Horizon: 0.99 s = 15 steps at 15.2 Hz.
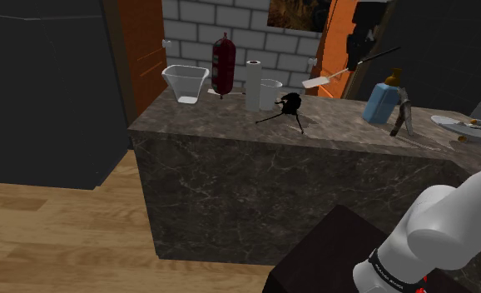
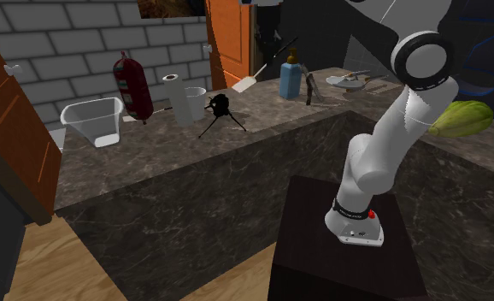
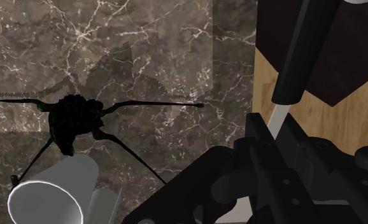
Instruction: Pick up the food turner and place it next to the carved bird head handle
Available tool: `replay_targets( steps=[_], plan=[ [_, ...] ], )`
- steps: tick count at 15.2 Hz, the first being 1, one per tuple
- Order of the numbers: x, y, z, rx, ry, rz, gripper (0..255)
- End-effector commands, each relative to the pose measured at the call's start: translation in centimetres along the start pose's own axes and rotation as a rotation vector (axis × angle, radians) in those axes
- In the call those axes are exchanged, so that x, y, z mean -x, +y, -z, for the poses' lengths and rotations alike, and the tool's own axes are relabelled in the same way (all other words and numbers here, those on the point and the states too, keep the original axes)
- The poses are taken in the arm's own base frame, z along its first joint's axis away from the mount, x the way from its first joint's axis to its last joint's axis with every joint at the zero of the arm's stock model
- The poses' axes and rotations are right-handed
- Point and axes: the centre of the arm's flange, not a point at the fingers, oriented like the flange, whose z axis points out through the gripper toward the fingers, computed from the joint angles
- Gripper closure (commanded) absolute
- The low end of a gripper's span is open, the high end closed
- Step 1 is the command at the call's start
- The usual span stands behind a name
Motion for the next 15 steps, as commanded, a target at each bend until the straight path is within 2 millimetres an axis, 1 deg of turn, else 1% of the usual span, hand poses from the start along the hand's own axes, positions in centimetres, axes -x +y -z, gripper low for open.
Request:
replay_targets(
  steps=[1,7,8,15],
  plan=[
    [2.7,-0.8,0.0,-0.001,0.0,0.001,255],
    [10.6,-1.8,-0.5,-0.001,0.0,0.001,255],
    [11.4,-2.0,-0.6,-0.001,0.0,0.001,255],
    [11.1,-2.0,-4.3,-0.001,0.0,0.001,255]
  ],
)
